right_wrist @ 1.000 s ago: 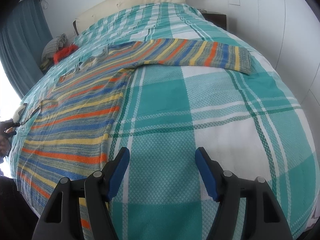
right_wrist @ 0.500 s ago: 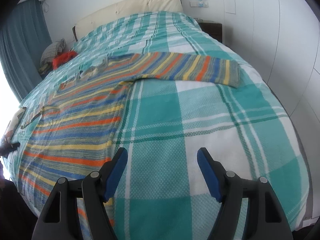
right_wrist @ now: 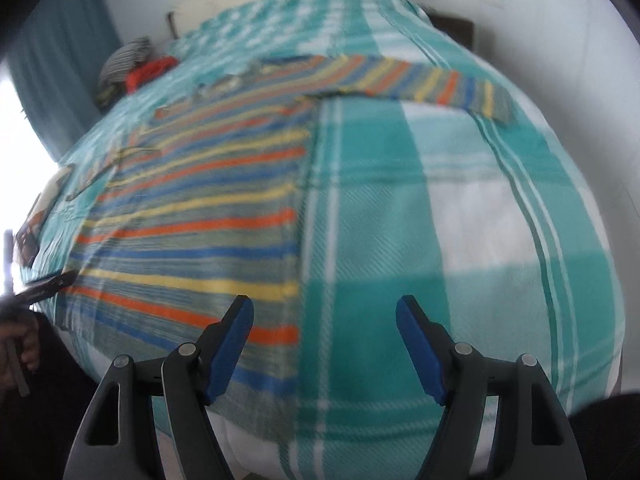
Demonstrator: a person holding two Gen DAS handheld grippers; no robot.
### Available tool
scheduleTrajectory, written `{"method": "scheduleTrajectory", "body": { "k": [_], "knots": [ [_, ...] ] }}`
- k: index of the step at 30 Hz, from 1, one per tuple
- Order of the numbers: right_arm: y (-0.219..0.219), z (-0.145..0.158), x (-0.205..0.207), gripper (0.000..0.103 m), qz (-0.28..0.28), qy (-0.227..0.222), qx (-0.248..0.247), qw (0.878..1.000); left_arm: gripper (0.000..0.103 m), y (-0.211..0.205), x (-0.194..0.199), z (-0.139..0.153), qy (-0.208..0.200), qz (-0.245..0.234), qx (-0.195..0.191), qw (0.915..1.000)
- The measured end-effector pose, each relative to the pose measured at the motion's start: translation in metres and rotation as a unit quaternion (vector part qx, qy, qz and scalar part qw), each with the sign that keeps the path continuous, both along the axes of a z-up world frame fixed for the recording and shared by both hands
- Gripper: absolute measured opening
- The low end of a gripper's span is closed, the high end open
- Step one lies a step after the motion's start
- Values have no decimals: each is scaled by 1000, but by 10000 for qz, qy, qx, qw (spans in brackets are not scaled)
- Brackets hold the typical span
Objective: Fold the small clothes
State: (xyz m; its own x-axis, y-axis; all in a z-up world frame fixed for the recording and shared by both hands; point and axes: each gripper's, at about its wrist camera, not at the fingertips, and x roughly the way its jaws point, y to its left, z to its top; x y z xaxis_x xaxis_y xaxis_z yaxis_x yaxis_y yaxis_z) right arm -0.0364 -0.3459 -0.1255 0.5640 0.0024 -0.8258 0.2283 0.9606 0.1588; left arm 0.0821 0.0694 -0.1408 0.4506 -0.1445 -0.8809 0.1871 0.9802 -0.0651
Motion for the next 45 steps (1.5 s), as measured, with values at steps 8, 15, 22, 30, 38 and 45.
{"method": "scheduleTrajectory", "body": {
  "k": [8,15,22,30,38,45],
  "knots": [
    [-9,13,-8,73,-319,-39,-115,9994,87,21,-16,22,-486,448,-470,9967],
    [44,25,-3,73,554,-156,-24,9983,88,-13,-25,6,-171,-178,-136,9996],
    [52,-34,-8,76,728,905,-179,9931,94,-7,-32,-15,580,21,110,9983],
    [50,-37,-14,83,682,1154,-283,9906,92,-5,-43,-7,760,3,-23,9971],
    [24,-7,-33,83,257,953,390,9943,92,6,-44,48,-30,-66,-548,9985],
    [-10,71,34,83,637,151,-394,9971,92,11,42,78,-604,-430,-327,9967]
  ]
}}
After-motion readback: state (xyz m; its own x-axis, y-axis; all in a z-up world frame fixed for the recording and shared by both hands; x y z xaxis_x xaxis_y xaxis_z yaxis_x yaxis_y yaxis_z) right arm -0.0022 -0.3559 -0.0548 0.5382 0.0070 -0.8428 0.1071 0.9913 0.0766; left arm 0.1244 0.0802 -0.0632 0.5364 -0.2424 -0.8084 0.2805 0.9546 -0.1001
